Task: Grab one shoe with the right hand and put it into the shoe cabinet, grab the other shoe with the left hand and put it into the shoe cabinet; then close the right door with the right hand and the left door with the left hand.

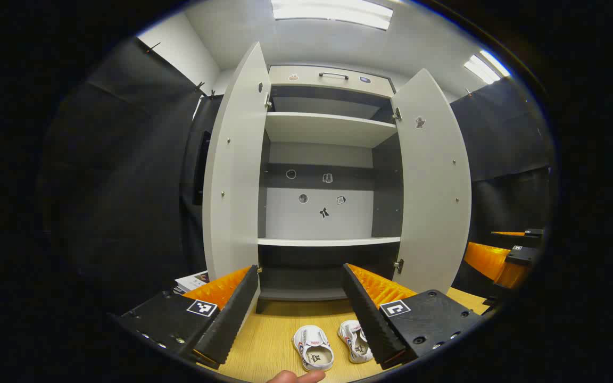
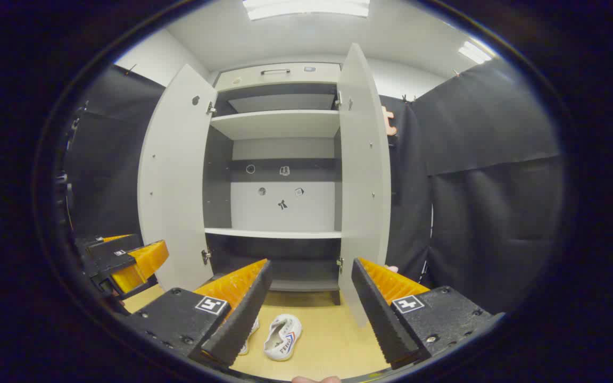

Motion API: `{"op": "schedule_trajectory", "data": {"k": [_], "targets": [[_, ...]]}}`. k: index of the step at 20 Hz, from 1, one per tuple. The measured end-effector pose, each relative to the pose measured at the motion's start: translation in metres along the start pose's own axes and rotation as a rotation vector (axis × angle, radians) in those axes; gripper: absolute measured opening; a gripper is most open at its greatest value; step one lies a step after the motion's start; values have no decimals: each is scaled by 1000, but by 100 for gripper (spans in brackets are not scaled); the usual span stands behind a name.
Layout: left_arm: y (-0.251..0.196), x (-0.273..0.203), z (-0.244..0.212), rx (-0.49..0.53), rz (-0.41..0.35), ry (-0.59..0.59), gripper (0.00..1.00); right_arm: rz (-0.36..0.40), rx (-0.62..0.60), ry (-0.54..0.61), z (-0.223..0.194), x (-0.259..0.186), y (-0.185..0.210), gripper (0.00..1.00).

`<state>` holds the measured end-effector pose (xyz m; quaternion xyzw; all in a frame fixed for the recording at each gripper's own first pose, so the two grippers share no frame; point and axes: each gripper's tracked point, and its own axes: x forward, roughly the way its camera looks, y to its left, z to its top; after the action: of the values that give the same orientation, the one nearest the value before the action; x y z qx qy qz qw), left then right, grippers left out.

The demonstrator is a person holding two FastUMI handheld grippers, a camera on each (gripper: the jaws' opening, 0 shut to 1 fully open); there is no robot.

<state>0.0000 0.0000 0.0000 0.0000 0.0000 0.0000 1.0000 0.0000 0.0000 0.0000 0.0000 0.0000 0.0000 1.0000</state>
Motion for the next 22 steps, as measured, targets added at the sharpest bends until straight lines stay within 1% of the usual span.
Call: {"op": "schedule_trajectory", "data": {"k": [3,4,6,7,8,9,10,11,12,15,16,17,18,19,22], "targets": [[0,1,1,5,0,-4,95,-2,-5,-12,3,0,1,98],[0,1,1,7,0,-4,95,-4,-7,-14,3,-1,1,94],[-1,1,2,8,-2,-9,95,-7,-5,-18,4,-1,0,94],[-1,0,4,8,-5,-12,95,-7,-3,-17,4,0,1,98],[-2,0,4,9,-6,-15,95,-8,-1,-17,4,-1,0,94],[-3,0,4,11,-7,-17,95,-9,0,-15,4,-1,0,94],[-3,0,5,13,-9,-18,95,-10,1,-15,4,-1,0,98],[-2,-1,4,13,-7,-16,95,-9,1,-15,4,-1,0,94],[-3,-1,3,12,-9,-14,95,-10,1,-13,3,-1,0,98],[-3,-1,3,11,-13,-12,95,-8,2,-11,3,-1,0,98],[-3,0,3,14,-13,-11,95,-7,3,-9,3,-1,0,94],[-4,-1,3,17,-13,-12,95,-6,5,-7,3,-2,0,98],[-4,0,4,19,-15,-13,95,-6,6,-6,3,-2,0,94],[-5,0,4,21,-17,-14,95,-7,5,-6,3,-1,0,98],[-6,1,4,26,-21,-17,95,-7,5,-3,3,-2,0,98]]}}
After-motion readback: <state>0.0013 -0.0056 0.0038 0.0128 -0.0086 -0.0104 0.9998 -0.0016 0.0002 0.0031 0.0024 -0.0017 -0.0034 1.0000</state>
